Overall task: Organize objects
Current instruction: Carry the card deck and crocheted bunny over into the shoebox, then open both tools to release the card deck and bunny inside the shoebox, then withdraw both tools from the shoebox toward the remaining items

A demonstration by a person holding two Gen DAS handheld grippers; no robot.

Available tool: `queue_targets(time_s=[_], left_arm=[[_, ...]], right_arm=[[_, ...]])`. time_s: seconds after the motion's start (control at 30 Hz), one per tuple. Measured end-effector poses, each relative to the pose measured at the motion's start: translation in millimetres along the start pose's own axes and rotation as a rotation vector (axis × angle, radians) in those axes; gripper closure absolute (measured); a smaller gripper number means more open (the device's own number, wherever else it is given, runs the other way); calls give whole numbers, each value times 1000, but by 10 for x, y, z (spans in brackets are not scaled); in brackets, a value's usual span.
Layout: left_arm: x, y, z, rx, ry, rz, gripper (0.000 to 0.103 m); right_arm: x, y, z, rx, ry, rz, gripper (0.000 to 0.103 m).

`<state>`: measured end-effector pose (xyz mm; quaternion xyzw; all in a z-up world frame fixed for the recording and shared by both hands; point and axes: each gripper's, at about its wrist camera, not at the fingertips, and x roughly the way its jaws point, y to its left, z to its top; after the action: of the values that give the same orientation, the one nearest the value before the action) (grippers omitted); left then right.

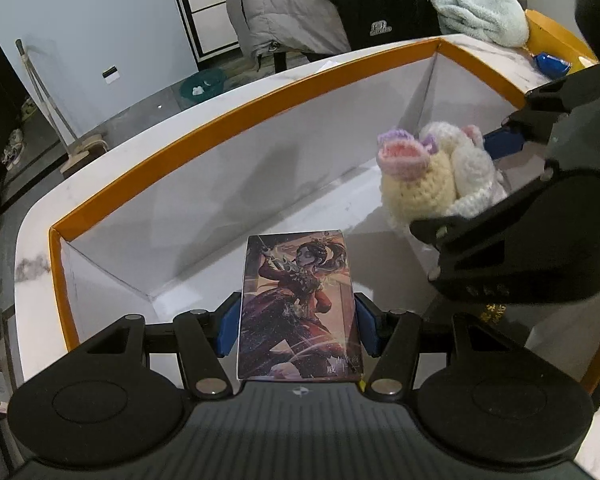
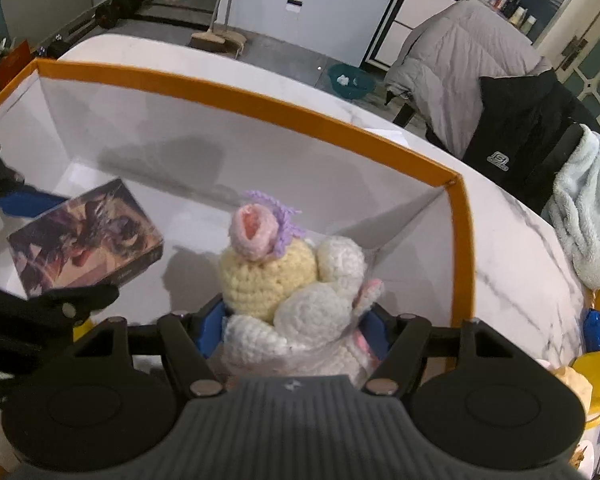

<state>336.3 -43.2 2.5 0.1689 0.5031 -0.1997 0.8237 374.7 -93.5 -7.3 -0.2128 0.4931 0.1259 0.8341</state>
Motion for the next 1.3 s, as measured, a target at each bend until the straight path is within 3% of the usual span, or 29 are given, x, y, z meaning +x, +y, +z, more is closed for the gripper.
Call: queue_targets(time_s=[0.2, 0.37, 0.53, 0.73, 1.03, 1.3], left_arm=[[162, -12, 29, 48, 116, 0, 36], [186, 35, 43, 21, 130, -29, 36], [190, -33, 63, 63, 136, 4, 30], [92, 7, 40, 25, 70, 17, 21], [-146, 143, -10, -51, -16, -14, 22], [-534, 67, -99, -36, -109, -11, 21]], right_arm=[[81, 106, 2, -64, 21, -10, 33], [107, 176, 9, -112, 44, -21, 33], [129, 190, 16, -130, 52, -28, 31], [82, 148, -26, -109, 31, -38, 25], [-276, -25, -64, -19, -54, -1, 21], [-800, -144, -197, 7, -142, 14, 21]])
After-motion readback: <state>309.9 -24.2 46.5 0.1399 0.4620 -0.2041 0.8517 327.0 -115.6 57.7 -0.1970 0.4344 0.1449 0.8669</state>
